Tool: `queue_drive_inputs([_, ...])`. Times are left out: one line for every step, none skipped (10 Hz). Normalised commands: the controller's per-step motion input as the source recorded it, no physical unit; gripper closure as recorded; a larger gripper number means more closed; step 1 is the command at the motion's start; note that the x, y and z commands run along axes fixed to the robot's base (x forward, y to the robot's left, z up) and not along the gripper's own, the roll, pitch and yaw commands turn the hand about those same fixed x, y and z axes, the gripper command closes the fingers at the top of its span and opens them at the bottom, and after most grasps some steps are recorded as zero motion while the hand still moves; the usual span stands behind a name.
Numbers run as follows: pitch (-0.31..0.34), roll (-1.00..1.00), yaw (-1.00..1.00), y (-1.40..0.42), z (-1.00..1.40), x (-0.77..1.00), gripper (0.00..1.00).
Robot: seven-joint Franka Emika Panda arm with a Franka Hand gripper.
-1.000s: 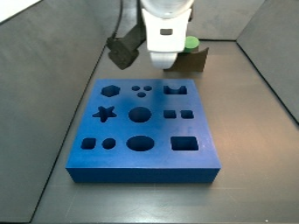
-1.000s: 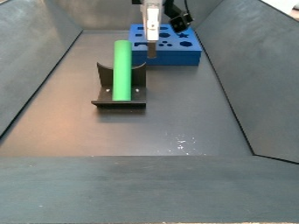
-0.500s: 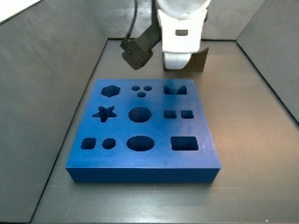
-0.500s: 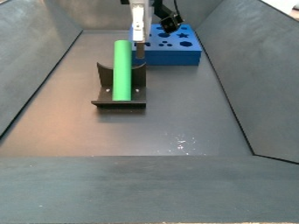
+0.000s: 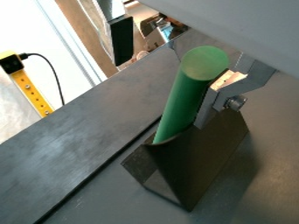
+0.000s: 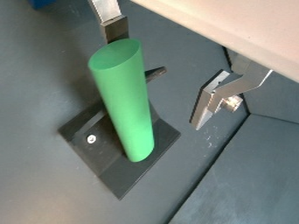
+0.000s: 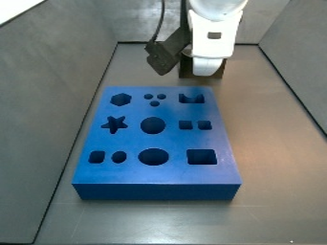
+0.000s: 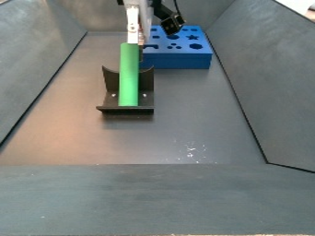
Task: Pick up the oval object. Move up. Place the oval object on the fixture. Regrasp the oval object. Move to above the board. Insert the oval object.
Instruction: Regrasp the oval object, then move to above the board.
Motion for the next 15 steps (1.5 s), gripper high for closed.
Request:
queue_drive_inputs([0.144,0.11,0.08,-0.01,-0.03,0.33,0.0])
queue_drive_inputs([0.145,0.11,0.08,-0.01,-0.03,0.29,0.0])
queue_drive_inputs([0.14,0.1,0.09,-0.02,-0.02,0.21,0.0])
queue_drive_inputs([0.0,0.0,0.0,0.0,0.0,0.0,1.0])
queue_drive_inputs([-0.221,-0.2,-0.12,0.12,1.0,-0.22,1.0])
queue_drive_inputs([-0.218,-0.2,-0.13,0.12,1.0,-0.23,1.0])
queue_drive_inputs([-0.206,-0.21,-0.15,0.12,1.0,-0.23,1.0])
queue_drive_inputs([-0.155,-0.2,-0.17,0.12,1.0,-0.21,1.0])
queue_drive_inputs([-0.099,-0.17,-0.19,0.12,1.0,-0.21,1.0])
queue_drive_inputs([-0.042,-0.15,-0.21,0.11,1.0,-0.2,1.0])
queue_drive_inputs([0.024,-0.14,-0.19,0.11,1.0,-0.19,1.0])
queue_drive_inputs([0.063,-0.14,-0.17,0.11,1.0,-0.19,1.0])
queue_drive_inputs([0.086,-0.14,-0.14,0.1,1.0,-0.18,1.0])
queue_drive_inputs([0.106,-0.13,-0.11,0.1,1.0,-0.17,1.0])
queue_drive_inputs([0.124,-0.12,-0.07,0.09,1.0,-0.16,1.0])
